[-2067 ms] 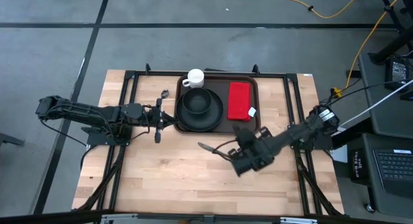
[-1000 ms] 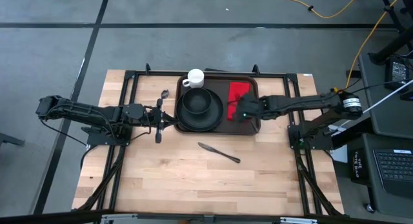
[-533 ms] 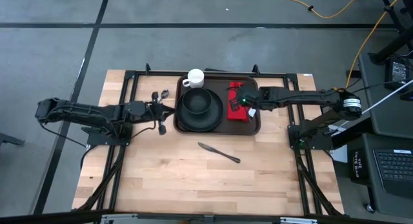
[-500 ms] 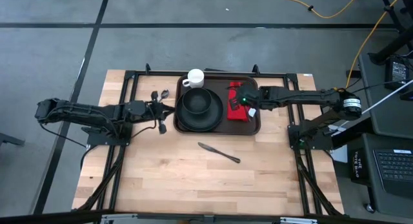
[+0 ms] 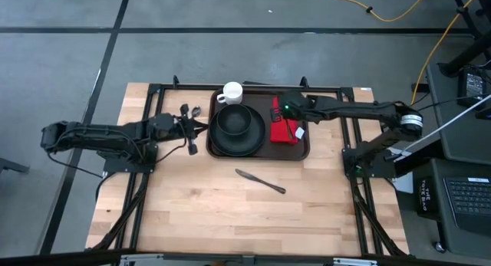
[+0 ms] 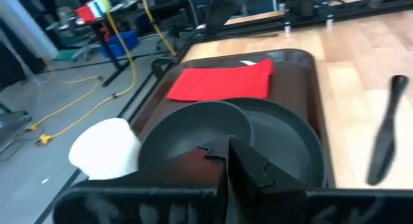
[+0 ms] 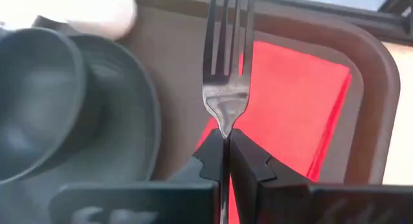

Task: Set up tray
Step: Put the black fork on top of the red napkin

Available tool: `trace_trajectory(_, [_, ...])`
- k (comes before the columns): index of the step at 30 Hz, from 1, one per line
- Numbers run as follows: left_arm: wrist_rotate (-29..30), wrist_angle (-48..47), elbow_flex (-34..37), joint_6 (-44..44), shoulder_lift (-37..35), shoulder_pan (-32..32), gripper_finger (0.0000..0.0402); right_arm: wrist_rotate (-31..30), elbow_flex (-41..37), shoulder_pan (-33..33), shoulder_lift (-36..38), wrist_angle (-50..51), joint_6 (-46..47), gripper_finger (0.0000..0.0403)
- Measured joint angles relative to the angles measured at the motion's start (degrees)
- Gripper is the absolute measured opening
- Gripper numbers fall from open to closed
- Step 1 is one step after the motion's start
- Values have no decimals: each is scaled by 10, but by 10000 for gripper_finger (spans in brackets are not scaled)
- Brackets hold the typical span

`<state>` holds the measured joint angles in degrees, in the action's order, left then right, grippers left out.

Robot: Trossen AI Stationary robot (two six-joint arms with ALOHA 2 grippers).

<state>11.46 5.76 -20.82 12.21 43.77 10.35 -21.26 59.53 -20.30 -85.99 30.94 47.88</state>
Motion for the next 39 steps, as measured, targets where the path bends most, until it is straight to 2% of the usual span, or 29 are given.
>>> trace_trajectory(3, [-26,0,0,0,0,12,3,5,0,-18,-32,0,15,17])
trace_trajectory(20, [-24,11,0,0,0,30,2,0,0,-42,-140,-18,102,17])
trace_trajectory(39, [-24,19,0,0,0,30,5,-16,0,-57,-151,-19,126,18])
